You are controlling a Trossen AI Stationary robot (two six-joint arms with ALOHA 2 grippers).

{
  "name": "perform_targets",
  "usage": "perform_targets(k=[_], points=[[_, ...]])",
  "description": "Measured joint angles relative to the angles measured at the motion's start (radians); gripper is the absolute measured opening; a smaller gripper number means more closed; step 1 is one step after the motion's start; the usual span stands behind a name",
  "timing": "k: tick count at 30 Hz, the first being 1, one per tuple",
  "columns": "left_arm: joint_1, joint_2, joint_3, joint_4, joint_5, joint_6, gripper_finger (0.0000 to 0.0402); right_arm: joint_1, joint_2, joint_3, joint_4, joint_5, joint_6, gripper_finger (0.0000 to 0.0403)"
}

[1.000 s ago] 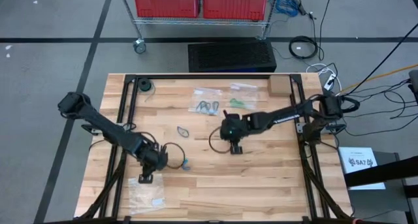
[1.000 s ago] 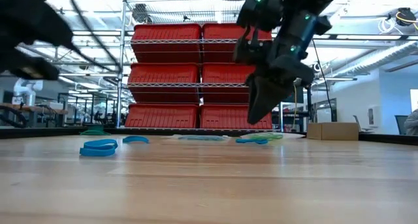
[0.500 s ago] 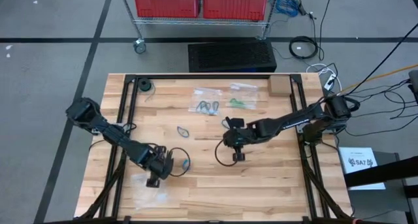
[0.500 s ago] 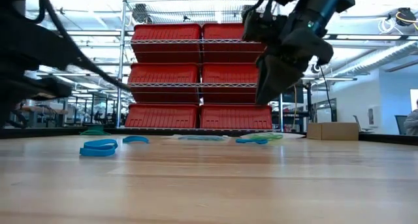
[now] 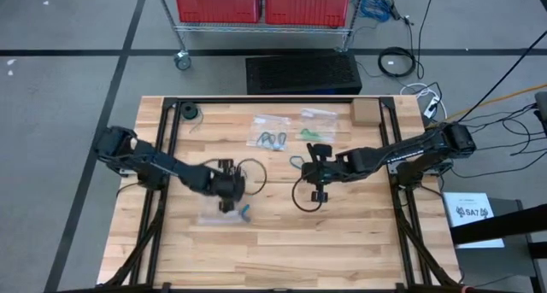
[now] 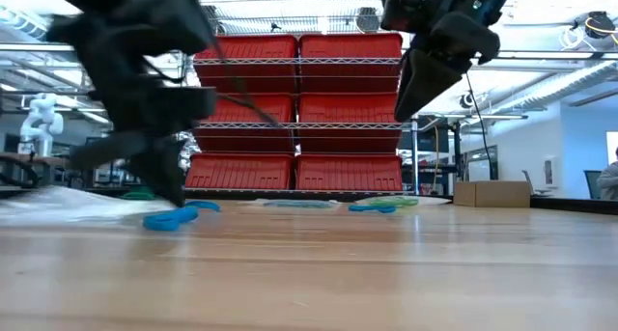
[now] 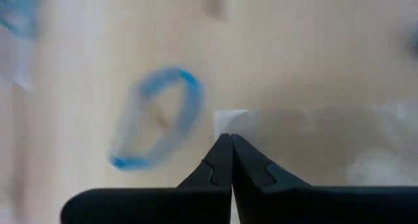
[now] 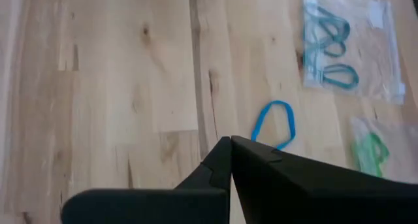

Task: Sort rubber bands
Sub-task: Open the bottom zip bag

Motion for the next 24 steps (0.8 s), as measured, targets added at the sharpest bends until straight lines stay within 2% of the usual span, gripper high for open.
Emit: perform_targets(k=[8,12,17,24], points=[[0.229,-0.001,0.005,0.259,-0.01,0.273,0.0001,0.017,-0.005,0.0,-0.106,0.022,0.044,0.0],[0.303,-0.022,0.047,0.23,-0.005,0.317,0.0001,0.036,-0.008,0.0,-0.117,0.026,0.062,0.0],[0.26,-0.138,0.071,0.029,0.004,0.286,0.0001,0.066,-0.009,0.0,-0.119,0.036,0.081,0.0],[0.08,-0.291,0.076,-0.185,0.207,0.087,0.0001,0.093,-0.009,0.0,-0.12,0.048,0.124,0.0]])
